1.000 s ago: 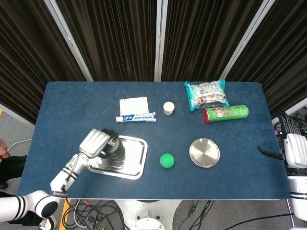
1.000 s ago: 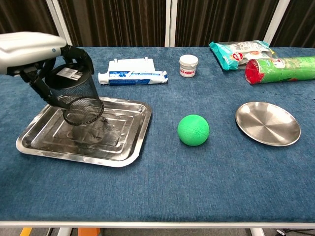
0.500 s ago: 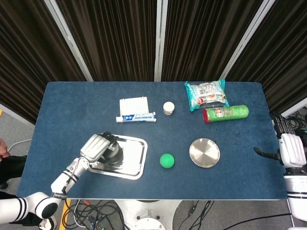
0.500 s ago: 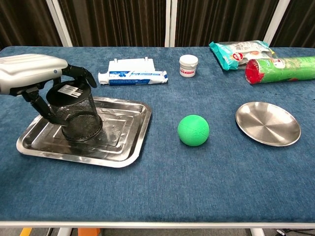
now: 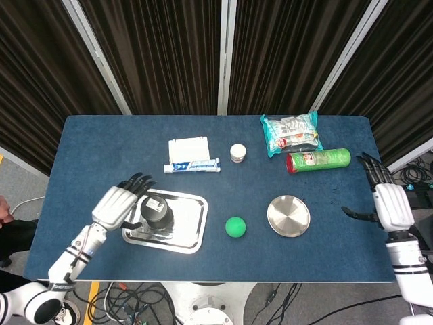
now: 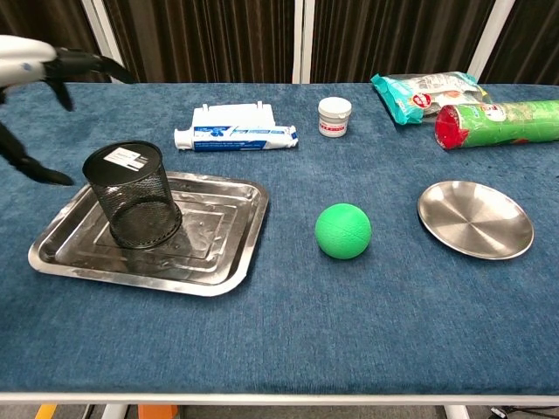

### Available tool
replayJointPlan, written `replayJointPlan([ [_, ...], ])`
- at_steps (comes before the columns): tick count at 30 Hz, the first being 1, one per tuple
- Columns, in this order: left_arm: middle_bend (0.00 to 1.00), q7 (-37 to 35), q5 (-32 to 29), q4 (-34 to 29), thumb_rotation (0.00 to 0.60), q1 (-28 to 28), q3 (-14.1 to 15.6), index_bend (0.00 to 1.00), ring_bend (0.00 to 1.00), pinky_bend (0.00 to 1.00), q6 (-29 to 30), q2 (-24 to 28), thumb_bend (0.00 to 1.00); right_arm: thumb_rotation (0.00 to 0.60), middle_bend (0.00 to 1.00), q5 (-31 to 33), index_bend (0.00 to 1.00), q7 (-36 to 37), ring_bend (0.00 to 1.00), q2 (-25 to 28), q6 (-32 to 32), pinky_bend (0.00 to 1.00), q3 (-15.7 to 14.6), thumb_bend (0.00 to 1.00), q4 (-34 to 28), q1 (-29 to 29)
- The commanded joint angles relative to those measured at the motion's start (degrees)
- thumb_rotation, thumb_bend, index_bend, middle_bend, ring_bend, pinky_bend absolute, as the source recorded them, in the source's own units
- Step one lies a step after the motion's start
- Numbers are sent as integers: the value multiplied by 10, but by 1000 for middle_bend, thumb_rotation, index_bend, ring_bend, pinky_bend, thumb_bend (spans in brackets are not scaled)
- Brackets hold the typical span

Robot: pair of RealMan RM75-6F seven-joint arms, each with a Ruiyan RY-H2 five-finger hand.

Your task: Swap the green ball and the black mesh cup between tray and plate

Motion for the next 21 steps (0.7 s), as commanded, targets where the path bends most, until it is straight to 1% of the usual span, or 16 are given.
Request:
replayJointPlan([
  [1, 67, 29, -21, -47, 600, 49, 17, 99, 17, 302, 53, 49, 42, 600, 0, -22, 0, -37, 0, 5, -28, 106, 1, 0, -31, 31],
  [4, 71, 7, -17, -36, 600, 94, 22, 99, 17, 302, 111, 55, 43, 600, 0, -36, 0, -76, 0, 3, -70, 107, -3, 0, -62, 63],
  [8, 84, -29, 4, 26, 600, 145, 23, 99, 17, 292, 179, 34, 44, 600, 0, -42, 0, -138, 0, -18, -146, 111, -13, 0, -97, 116],
  [11, 84, -79, 24, 76, 600, 172, 28, 100, 17, 285, 200, 11, 46, 600, 0, -34, 0, -177, 0, -46, -197, 121, -18, 0, -108, 152],
  [14, 89, -117, 44, 122, 600, 195, 36, 100, 18, 284, 216, -9, 46, 600, 0, -12, 0, -222, 0, -83, -237, 135, -20, 0, -107, 184],
  [17, 92, -141, 58, 153, 600, 213, 40, 102, 17, 282, 228, -22, 45, 600, 3, 19, 0, -261, 0, -120, -259, 167, -19, 0, -100, 208],
  [21, 94, -164, 70, 173, 600, 230, 40, 104, 18, 281, 235, -31, 46, 600, 20, 61, 0, -311, 0, -165, -268, 199, -22, 0, -84, 228],
])
